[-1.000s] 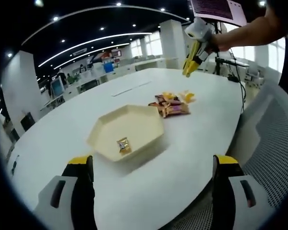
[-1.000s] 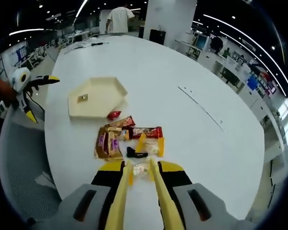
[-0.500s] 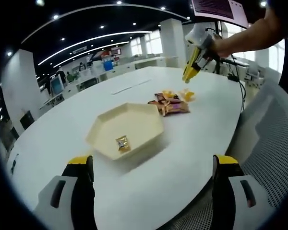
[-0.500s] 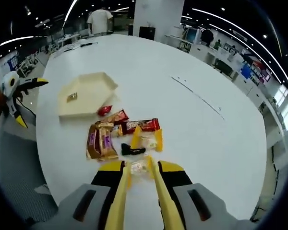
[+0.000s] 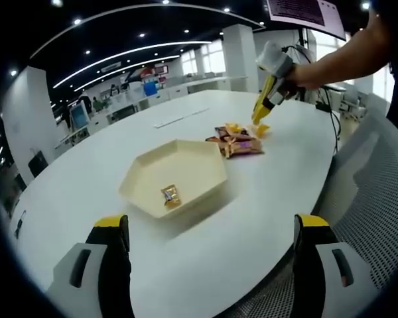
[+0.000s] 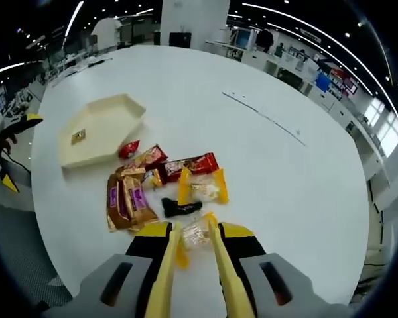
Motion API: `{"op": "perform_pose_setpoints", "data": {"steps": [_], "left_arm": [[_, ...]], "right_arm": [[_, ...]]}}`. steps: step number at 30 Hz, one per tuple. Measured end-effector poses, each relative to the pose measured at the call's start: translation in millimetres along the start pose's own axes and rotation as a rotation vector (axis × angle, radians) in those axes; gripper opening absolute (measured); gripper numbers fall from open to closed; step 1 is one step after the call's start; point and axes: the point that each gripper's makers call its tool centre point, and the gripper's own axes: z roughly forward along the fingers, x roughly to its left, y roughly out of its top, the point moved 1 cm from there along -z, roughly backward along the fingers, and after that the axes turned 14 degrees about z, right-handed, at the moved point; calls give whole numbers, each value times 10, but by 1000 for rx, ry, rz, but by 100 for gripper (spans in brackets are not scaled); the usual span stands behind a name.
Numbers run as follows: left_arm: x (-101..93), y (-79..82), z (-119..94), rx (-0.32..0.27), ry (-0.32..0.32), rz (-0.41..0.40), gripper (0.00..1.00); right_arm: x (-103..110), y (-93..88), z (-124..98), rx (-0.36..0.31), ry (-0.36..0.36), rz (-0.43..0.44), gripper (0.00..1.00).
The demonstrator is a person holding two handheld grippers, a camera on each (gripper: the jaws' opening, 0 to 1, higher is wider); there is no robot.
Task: Place the target food into the container with the food tongs after gripping and lifting it, then release it inside without dropping or visibly crushing the food.
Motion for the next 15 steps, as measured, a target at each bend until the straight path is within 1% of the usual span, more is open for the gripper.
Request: {"op": "perform_pose_setpoints", "data": {"steps": [1, 7, 8, 10, 12, 13, 14, 15], "left_arm": [[4, -2, -1, 1, 2, 0, 99], [17, -6, -1, 2, 8, -4, 99], [19, -7, -1, 2, 9, -4, 99], [15, -7, -2, 2, 8, -3, 99], [19, -5, -3, 1, 10, -6, 99], [19, -3, -3, 0, 11, -7, 99], [21, -4, -3, 0, 12, -7, 99], [20, -2, -4, 0, 11, -8, 99]], "right_arm": [[4, -5, 23, 9, -5, -13, 26], [-33, -27, 56, 24, -6, -21, 27], [-39, -34, 54, 31, -7, -52, 27], [-48, -61, 45, 51, -7, -166, 27], [-78, -97, 35, 63, -3, -219, 27], [-70, -101, 28, 61, 14, -237, 27], [-98, -124, 1, 71, 9, -237, 26], [-111, -137, -8, 80, 19, -266, 27]]}}
